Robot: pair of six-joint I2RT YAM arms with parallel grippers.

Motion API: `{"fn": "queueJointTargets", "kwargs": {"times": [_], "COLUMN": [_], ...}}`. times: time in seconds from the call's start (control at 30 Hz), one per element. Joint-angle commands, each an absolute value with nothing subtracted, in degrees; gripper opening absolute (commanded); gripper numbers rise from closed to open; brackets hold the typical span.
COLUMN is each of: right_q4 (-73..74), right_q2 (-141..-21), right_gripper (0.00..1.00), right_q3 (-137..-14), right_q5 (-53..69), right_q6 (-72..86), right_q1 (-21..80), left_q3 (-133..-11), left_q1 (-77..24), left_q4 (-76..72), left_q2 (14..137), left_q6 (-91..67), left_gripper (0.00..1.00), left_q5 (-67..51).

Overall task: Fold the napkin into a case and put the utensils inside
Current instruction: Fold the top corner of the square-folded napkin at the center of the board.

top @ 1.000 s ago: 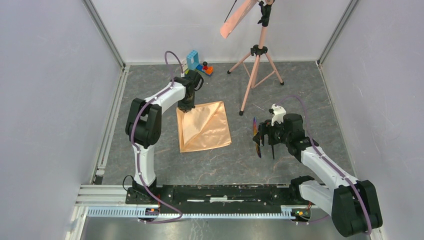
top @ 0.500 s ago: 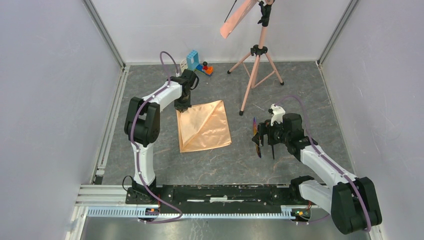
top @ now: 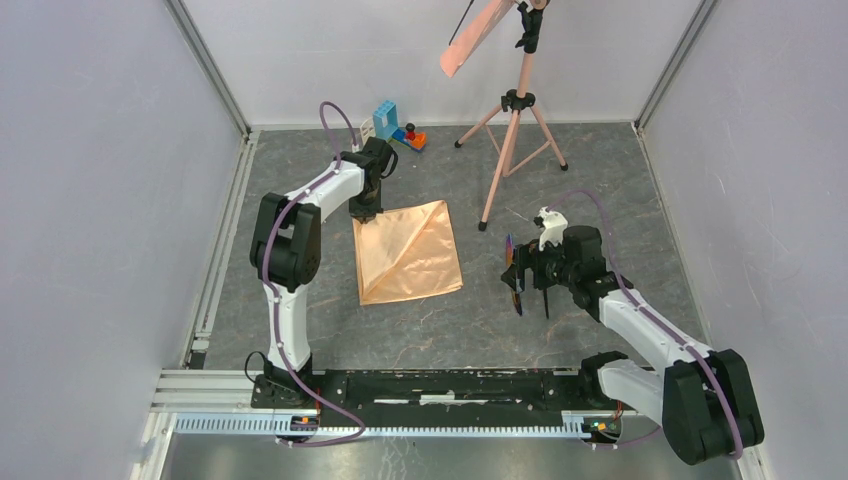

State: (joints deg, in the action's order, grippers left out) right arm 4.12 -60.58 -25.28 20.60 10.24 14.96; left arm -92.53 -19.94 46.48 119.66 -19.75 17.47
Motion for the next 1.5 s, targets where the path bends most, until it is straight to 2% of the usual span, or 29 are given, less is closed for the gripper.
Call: {"fn": "queueJointTargets", "kwargs": {"times": [0.0,0.23,0.4,0.6,0.67,0.77,0.9,1.0,1.07,1.2,1.33,1.47], "right_q4": [1.51,0.36,-1.67,-7.73,-12.15,-17.41,-23.77,-26.63,-27.04,-27.12,-26.25,-26.12], "right_q2": [-61.37,-63.37,-65.02,-70.64,-74.76,-83.18,-94.13,-101.68,-105.63,-110.19,-112.78,-113.85], "right_gripper": [0.96,0.96,0.96,0.97,0.97,0.96,0.95,0.86,0.82,0.74,0.67,0.63], "right_q3": [-26.9,-27.73,-29.11,-32.72,-35.26,-41.78,-49.92,-56.14,-59.98,-64.04,-65.86,-66.49], "right_q5": [21.03,21.15,20.44,19.3,18.45,17.45,17.51,18.81,19.52,20.31,20.39,20.37], "right_q6": [10.7,11.61,12.51,17.15,20.71,26.2,32.02,35.9,36.49,36.74,35.86,35.41], "right_q1": [15.65,17.38,19.43,23.31,25.49,28.89,31.1,31.28,31.64,31.89,32.12,32.2], "left_q3": [-95.44,-95.68,-95.78,-97.93,-99.35,-99.94,-97.79,-95.28,-93.66,-93.15,-94.3,-94.46], "left_q1": [-19.39,-18.87,-18.85,-18.81,-18.67,-18.3,-17.61,-16.24,-16.04,-15.92,-15.91,-15.74], "left_q4": [45.83,46.12,46.55,50.22,52.58,54.09,51.07,48.13,46.42,45.54,46.55,46.53], "left_q2": [120.44,120.96,120.39,118.06,116.92,113.73,112.02,113.63,113.75,114.13,115.7,117.11], "left_q6": [-17.31,-17.28,-17.49,-17.6,-17.49,-17.63,-18.55,-20.46,-20.76,-18.94,-17.64,-16.54], "left_gripper": [0.12,0.14,0.18,0.43,0.49,0.5,0.44,0.42,0.46,0.45,0.46,0.48], "left_q5": [17.49,17.62,18.17,18.6,19.67,20.0,8.3,0.28,2.3,9.63,11.06,11.13]}}
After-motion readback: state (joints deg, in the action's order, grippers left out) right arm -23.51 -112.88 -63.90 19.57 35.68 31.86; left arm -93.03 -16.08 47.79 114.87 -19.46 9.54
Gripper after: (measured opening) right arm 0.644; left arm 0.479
